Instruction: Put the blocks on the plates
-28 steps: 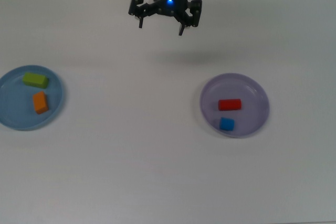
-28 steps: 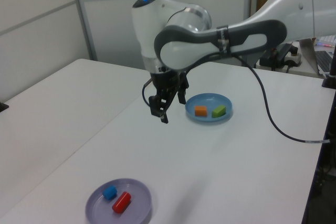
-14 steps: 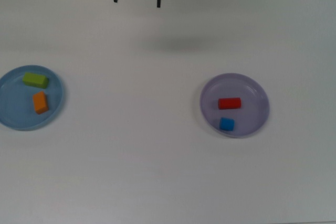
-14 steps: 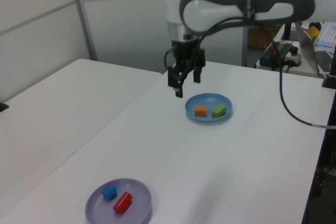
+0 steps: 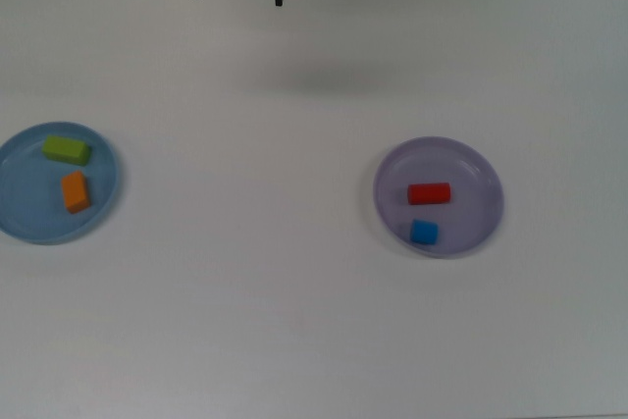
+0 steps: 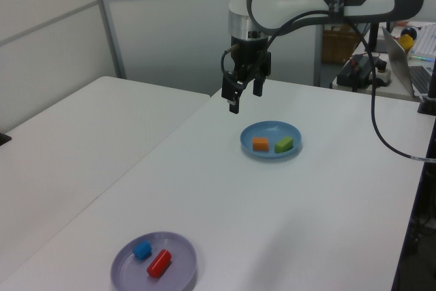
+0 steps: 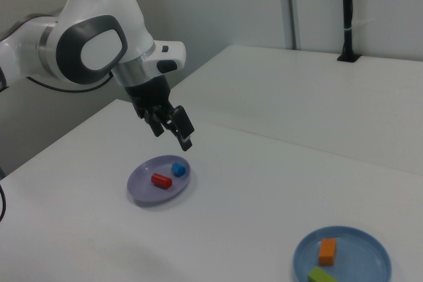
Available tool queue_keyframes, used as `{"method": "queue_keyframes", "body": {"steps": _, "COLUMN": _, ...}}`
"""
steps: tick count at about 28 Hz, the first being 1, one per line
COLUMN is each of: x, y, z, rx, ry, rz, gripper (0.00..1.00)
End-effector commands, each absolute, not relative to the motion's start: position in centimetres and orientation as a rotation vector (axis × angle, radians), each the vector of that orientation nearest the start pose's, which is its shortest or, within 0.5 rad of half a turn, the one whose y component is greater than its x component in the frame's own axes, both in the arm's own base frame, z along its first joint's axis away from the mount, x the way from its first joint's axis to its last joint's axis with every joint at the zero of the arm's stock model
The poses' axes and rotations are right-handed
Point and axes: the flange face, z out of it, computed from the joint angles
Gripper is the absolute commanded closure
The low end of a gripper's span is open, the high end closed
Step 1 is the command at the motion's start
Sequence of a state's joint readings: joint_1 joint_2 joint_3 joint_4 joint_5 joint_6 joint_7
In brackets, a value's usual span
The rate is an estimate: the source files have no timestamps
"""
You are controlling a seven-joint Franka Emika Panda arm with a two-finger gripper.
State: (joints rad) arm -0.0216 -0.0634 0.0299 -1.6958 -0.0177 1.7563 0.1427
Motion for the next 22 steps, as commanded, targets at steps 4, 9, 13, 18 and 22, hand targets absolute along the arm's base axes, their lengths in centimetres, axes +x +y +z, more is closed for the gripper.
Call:
{"method": "queue_keyframes", "body": {"steps": 4, "x": 54.7, "y": -1.2, "z": 61.9, "rx": -3.123, "ry": 0.223, "rz": -0.187, "gripper": 0.0}}
{"method": "queue_keyframes", "body": {"steps": 9, "x": 54.9, "y": -1.5, "z": 62.4, "rx": -3.147, "ry": 0.249, "rz": -0.196, "gripper": 0.0}}
{"method": "queue_keyframes", "body": {"steps": 13, "x": 54.7, "y": -2.2, "z": 63.3, "rx": -3.148, "ry": 0.334, "rz": -0.194, "gripper": 0.0}}
{"method": "queue_keyframes", "body": {"steps": 18, "x": 54.3, "y": -3.5, "z": 63.7, "rx": -3.199, "ry": 0.353, "rz": -0.187, "gripper": 0.0}}
{"method": "queue_keyframes", "body": {"steps": 22, "x": 54.1, "y": -4.6, "z": 64.9, "rx": -3.194, "ry": 0.385, "rz": -0.185, "gripper": 0.0}}
